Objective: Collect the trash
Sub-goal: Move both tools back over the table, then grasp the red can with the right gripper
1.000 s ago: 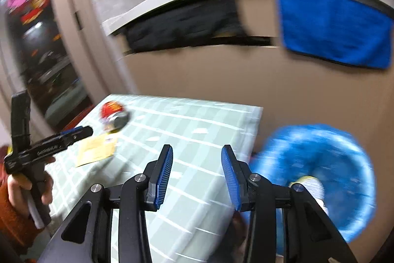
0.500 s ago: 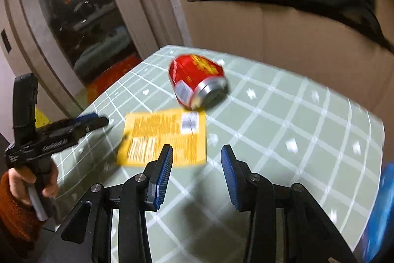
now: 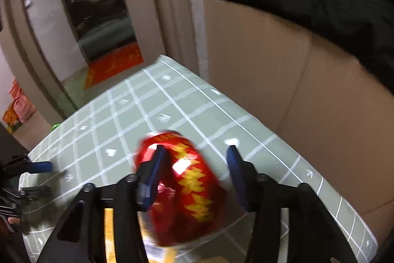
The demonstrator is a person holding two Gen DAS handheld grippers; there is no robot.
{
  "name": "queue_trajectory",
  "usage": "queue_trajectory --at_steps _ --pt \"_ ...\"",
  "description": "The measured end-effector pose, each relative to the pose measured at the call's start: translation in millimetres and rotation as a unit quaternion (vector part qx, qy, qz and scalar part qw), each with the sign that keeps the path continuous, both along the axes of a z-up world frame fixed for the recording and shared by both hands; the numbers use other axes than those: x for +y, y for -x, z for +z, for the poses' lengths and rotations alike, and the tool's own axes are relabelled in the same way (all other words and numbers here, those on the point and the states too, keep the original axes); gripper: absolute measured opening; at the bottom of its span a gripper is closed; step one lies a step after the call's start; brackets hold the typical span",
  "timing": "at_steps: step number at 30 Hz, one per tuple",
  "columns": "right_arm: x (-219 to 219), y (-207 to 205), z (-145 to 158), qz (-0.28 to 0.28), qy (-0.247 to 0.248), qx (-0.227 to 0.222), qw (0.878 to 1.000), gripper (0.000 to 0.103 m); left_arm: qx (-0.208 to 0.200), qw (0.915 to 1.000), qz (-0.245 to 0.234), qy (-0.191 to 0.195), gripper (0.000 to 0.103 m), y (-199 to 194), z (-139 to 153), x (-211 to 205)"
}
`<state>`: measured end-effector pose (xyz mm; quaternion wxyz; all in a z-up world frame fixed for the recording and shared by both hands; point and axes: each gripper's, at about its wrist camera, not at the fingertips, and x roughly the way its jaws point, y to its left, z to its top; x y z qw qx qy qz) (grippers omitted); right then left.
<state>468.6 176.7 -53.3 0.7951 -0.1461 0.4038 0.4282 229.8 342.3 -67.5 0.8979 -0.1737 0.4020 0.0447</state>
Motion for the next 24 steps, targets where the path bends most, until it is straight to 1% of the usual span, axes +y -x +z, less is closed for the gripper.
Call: queue_trajectory --at_steps 2,3,5,7,8,10,11,12,13,16,18,21,22,24 --pt "-7.2 -6.3 -11.0 -0.008 -0.014 0.037 0.999 0.057 -0.002 1.0000 -0.002 0.003 0.052 -2.1 0.0 2.6" --pt "-12.1 -6.0 -15.0 -0.006 -0.033 0.061 0.998 0.059 -0.003 1.0000 -0.003 0.006 0.052 -3.0 0.1 3.3" --pt "-15.6 -1.3 -20.5 0.000 -0.049 0.093 0.995 0.061 -0.003 1.0000 -0.004 0.005 0.052 -5.5 0.1 3.4" --pt "-12.9 8.6 -26.0 0.014 -0.053 0.112 0.992 0.061 -0.003 1.0000 -0.006 0.003 0.052 -5.0 1.1 2.3" --pt "-8.8 15.4 -29.4 0.026 -0.047 0.119 0.991 0.061 -0.003 1.0000 -0.008 0.002 0.052 -3.4 2.2 1.5" --pt "3.1 26.3 -37.0 0.046 -0.023 0.117 0.992 0.062 -0.005 1.0000 -0.006 0.000 0.052 0.8 4.7 2.0" --pt "8.7 34.6 -38.1 0.048 -0.010 0.097 0.994 0.062 -0.007 1.0000 -0.002 -0.002 0.052 4.3 6.4 3.1" --pt "11.5 43.5 -36.7 0.047 -0.010 0.078 0.996 0.052 -0.007 1.0000 0.002 -0.002 0.052 7.5 7.8 4.0" --pt "13.2 46.3 -35.7 0.045 -0.012 0.074 0.996 0.051 -0.008 0.9999 0.007 -0.001 0.052 11.9 9.7 6.2" --pt "10.4 52.4 -28.4 0.027 -0.048 0.081 0.995 0.048 -0.011 0.9998 0.013 0.008 0.052 21.1 12.7 7.8" --pt "4.4 53.9 -21.6 0.018 -0.054 0.073 0.996 0.047 -0.011 0.9998 0.009 0.016 0.052 21.2 12.5 6.6" --pt "-17.8 62.1 -7.9 0.005 -0.063 0.054 0.997 0.047 -0.004 0.9990 -0.017 0.042 0.052 11.7 6.7 -0.5" --pt "-35.0 68.8 -1.8 -0.003 -0.066 0.051 0.996 0.047 0.002 0.9978 -0.035 0.056 0.052 3.2 2.6 -6.0" --pt "-59.8 77.4 2.6 -0.018 -0.065 0.049 0.997 0.047 0.016 0.9958 -0.061 0.066 0.052 -10.0 -3.3 -13.9"
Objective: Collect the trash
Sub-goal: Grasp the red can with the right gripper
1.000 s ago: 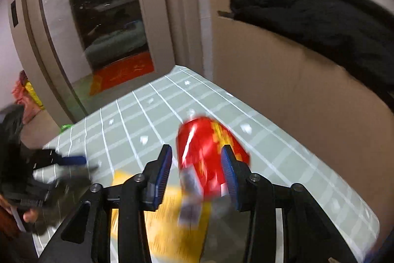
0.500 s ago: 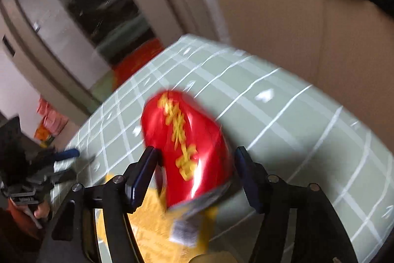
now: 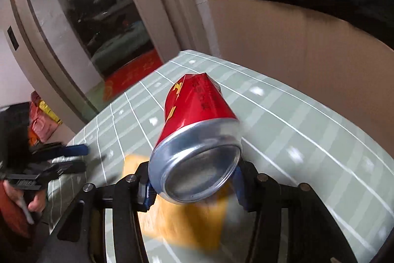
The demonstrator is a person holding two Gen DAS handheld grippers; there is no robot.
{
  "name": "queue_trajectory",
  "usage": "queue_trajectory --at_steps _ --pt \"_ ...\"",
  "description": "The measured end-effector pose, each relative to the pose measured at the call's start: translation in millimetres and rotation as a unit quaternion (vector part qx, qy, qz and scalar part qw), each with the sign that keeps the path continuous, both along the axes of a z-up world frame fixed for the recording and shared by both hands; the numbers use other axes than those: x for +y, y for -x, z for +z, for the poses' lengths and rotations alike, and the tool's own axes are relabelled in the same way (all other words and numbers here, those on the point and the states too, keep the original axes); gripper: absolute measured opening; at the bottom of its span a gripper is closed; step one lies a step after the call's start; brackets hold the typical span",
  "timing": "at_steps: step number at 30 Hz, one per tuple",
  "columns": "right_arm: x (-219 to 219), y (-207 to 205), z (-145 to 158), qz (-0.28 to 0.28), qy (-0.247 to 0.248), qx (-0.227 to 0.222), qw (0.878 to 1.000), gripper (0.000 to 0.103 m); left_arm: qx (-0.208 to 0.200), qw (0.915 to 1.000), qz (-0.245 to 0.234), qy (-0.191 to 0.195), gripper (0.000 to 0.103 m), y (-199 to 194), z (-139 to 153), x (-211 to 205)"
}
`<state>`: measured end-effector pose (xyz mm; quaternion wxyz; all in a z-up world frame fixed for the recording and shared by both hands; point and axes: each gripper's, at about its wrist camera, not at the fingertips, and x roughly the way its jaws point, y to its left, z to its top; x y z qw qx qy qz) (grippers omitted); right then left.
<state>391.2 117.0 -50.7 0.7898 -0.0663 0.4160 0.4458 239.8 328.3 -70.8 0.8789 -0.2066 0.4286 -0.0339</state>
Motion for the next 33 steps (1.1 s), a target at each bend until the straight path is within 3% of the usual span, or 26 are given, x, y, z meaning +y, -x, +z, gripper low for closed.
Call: queue_trajectory --at_steps 4,10,12,13,14,16,22,26,33 --pt "-68.1 25.0 2.1 -0.046 0.018 -0.012 0.999 0.047 0.029 0.9992 -0.019 -0.018 0.052 -31.9 -15.7 -17.5" --pt "-143.2 65.7 -1.9 -0.107 0.036 -0.032 0.993 0.047 0.039 0.9992 0.013 -0.002 0.050 -54.0 -23.1 -25.8" --pt "-155.6 76.1 -6.9 -0.112 0.046 -0.039 0.992 0.047 0.041 0.9990 0.020 0.002 0.033 -57.5 -24.9 -28.9" --pt "-160.0 83.4 -10.6 -0.113 0.052 -0.043 0.991 0.047 0.045 0.9986 0.027 0.001 0.011 -57.9 -26.1 -31.5" --pt "-161.2 86.8 -12.7 -0.111 0.056 -0.045 0.991 0.047 0.049 0.9982 0.034 0.008 0.006 -57.1 -27.9 -33.7" --pt "-164.4 93.7 -17.0 -0.107 0.063 -0.049 0.991 0.047 0.042 0.9982 0.040 0.012 0.005 -53.1 -24.7 -37.8" --pt "-175.0 107.3 -24.1 -0.089 0.073 -0.061 0.991 0.049 -0.020 0.9987 0.025 -0.038 0.001 -26.0 18.8 -67.7" --pt "-184.4 113.5 -22.4 -0.088 0.061 -0.064 0.992 0.050 -0.066 0.9936 0.013 -0.091 0.001 0.1 53.5 -91.5" --pt "-193.1 124.0 -6.0 -0.073 0.030 -0.063 0.995 0.055 -0.081 0.9874 -0.017 -0.135 0.001 18.4 65.3 -120.4"
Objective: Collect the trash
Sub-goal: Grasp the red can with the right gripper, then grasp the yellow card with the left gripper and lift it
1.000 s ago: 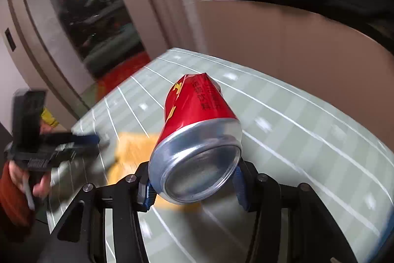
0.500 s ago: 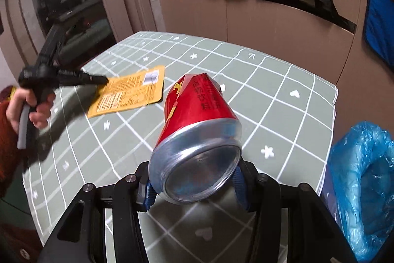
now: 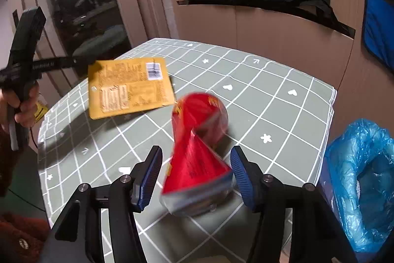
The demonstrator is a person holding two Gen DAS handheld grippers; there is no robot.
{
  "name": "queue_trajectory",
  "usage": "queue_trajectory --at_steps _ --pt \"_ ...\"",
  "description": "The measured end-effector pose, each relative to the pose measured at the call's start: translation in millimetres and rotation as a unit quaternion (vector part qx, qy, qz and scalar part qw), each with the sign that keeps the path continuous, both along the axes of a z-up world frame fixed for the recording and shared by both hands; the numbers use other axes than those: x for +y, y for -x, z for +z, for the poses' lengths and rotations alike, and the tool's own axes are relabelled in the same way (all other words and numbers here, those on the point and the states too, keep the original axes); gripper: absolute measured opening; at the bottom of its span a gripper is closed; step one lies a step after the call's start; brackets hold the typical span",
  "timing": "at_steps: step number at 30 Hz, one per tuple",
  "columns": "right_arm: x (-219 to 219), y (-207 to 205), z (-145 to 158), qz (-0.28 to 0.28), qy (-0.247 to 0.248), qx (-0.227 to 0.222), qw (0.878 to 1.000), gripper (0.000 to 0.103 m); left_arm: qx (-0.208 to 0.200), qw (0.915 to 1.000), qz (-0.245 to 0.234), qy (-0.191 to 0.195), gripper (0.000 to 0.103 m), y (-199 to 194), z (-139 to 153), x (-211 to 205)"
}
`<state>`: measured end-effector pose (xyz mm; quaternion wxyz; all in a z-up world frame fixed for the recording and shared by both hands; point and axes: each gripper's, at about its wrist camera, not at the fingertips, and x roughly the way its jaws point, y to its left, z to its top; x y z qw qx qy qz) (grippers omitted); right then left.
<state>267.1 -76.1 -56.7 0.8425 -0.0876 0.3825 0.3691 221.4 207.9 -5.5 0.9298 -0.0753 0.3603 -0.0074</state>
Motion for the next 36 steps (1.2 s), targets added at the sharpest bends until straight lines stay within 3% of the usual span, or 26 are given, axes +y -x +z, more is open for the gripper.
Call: queue_trajectory --at_steps 2,8,10,15,16,19,24,30,32,36 --pt "1.7 2.3 5.8 0.005 0.005 -0.003 1.000 0.055 -0.002 0.9998 -0.009 -0.016 0.001 5.2 -1.6 -7.5" --pt "28.0 -8.3 2.7 0.032 0.053 0.014 0.998 0.057 0.016 0.9990 -0.041 -0.008 0.002 6.6 -17.8 -23.5" --pt "36.4 -12.1 -2.2 0.041 0.065 0.020 0.997 0.045 0.031 0.9987 -0.039 0.004 0.003 2.1 -27.9 -23.9" --pt "38.2 -18.2 -4.7 0.017 0.061 0.023 0.998 0.045 0.064 0.9955 -0.035 0.061 0.006 -8.8 -52.7 -12.5" --pt "37.5 -17.3 -5.4 0.016 0.059 0.024 0.998 0.045 0.068 0.9947 -0.032 0.070 0.011 -9.2 -55.4 -10.6" --pt "32.0 -17.1 -4.9 0.005 0.046 0.030 0.998 0.044 0.082 0.9889 -0.022 0.122 0.034 -10.5 -66.2 2.7" --pt "37.1 -18.5 10.7 0.011 -0.015 0.043 0.999 0.044 0.107 0.9770 -0.001 0.184 0.035 -10.7 -81.8 17.8" --pt "58.8 -33.8 3.0 0.000 -0.009 0.038 0.999 0.044 0.128 0.9659 0.012 0.225 0.034 -16.7 -92.2 18.3" --pt "59.7 -39.6 -7.4 -0.007 0.001 0.047 0.999 0.044 0.132 0.9579 0.013 0.255 0.034 -23.5 -95.2 16.9" --pt "47.8 -42.4 -10.6 -0.015 -0.024 0.065 0.997 0.043 0.142 0.9459 0.003 0.292 0.034 -41.9 -97.4 10.2"
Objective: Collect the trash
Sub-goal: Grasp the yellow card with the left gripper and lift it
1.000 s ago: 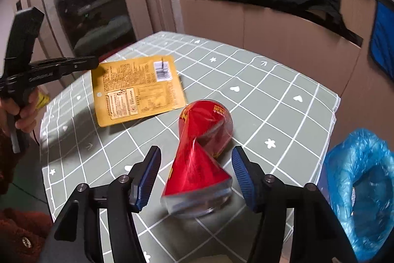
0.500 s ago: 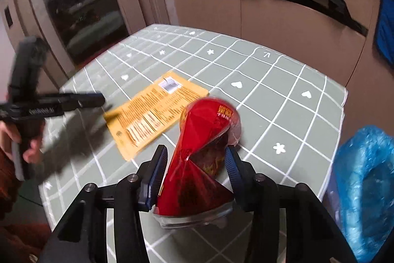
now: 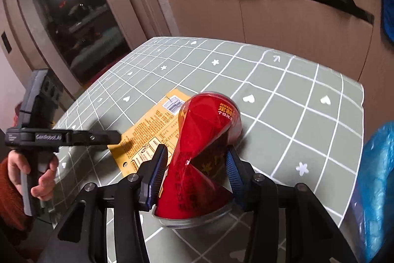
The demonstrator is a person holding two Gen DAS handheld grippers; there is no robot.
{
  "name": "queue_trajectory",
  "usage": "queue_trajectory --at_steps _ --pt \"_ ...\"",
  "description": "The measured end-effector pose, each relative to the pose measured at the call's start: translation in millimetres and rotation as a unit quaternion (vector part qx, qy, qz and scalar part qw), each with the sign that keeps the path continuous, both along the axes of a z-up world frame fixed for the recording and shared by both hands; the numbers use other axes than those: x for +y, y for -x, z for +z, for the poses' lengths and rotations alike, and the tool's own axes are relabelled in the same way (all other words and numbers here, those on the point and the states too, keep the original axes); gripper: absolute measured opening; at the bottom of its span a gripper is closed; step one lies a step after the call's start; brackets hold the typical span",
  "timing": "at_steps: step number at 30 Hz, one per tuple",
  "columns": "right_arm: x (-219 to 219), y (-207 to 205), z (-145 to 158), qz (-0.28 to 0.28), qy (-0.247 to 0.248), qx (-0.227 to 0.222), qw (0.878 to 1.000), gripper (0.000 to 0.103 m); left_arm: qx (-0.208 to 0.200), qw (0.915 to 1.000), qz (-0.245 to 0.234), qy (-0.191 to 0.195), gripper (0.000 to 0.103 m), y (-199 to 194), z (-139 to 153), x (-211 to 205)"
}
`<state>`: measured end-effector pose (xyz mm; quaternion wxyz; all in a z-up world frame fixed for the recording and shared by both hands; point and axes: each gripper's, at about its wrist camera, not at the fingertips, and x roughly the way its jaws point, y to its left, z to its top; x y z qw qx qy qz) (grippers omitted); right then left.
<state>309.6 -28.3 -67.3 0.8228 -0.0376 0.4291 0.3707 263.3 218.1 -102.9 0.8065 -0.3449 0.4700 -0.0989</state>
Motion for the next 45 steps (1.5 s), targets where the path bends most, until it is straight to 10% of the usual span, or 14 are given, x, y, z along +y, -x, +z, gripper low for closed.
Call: queue_trajectory --at_steps 8,14,20,33,45 --pt "-13.4 1.0 -6.4 -0.005 -0.022 0.019 1.000 0.043 -0.041 0.9977 -0.039 0.038 0.032 -22.2 19.4 -28.8" --pt "-27.2 -0.4 -8.1 -0.020 -0.025 0.024 0.999 0.037 -0.049 0.9976 -0.037 -0.030 0.005 -30.7 26.5 -42.8" --pt "-41.0 4.1 -5.8 -0.032 -0.024 0.021 0.999 0.036 -0.065 0.9935 -0.040 -0.084 0.000 -27.6 30.4 -45.7" --pt "-51.3 9.3 0.4 -0.035 0.016 -0.006 0.999 0.036 -0.142 0.9411 -0.046 -0.303 0.000 20.3 94.9 -36.0" --pt "-55.9 20.6 24.6 -0.044 0.057 -0.076 0.995 0.046 -0.140 0.9494 -0.048 -0.277 0.000 29.5 82.6 -24.9"
